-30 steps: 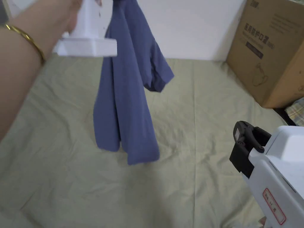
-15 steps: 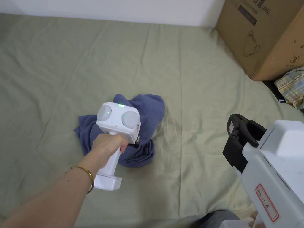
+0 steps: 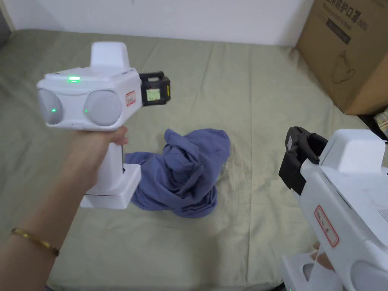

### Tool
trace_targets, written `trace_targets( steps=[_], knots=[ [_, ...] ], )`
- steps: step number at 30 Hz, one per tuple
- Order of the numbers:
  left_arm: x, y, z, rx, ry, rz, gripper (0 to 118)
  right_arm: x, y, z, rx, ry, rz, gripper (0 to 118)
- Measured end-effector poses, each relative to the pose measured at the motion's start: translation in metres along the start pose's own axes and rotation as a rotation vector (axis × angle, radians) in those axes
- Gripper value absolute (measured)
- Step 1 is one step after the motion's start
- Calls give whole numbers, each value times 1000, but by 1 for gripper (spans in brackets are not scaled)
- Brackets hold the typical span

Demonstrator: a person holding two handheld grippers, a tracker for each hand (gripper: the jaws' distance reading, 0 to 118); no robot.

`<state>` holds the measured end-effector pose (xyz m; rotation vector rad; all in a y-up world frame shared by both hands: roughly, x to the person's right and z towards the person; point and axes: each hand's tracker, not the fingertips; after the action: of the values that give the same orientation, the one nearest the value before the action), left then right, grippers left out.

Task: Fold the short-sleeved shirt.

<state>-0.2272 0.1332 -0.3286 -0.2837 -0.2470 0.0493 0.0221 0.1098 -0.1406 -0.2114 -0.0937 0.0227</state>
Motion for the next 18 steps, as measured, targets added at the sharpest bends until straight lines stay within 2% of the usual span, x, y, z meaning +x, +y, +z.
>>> trace_targets(
  steps=[2,5,8,9,10,12,18],
  knots=[
    [-11,-5,26,89,66,-88,110,-5,4,1,20,10,-3,0],
    [-19,-21,69,178,145,-136,99,-11,8,4,38,18,6,0],
    [-19,-44,98,198,166,-145,58,-14,7,7,48,26,12,0],
    [-18,-52,104,201,174,-157,35,-15,5,9,49,24,12,0],
    [-20,-61,102,199,184,-174,19,-16,4,10,50,18,13,0],
    [-19,-74,110,200,192,-179,1,-16,-1,11,50,10,11,0],
    [-20,-94,123,166,163,-152,0,-18,-16,16,27,-17,11,0]
  ],
)
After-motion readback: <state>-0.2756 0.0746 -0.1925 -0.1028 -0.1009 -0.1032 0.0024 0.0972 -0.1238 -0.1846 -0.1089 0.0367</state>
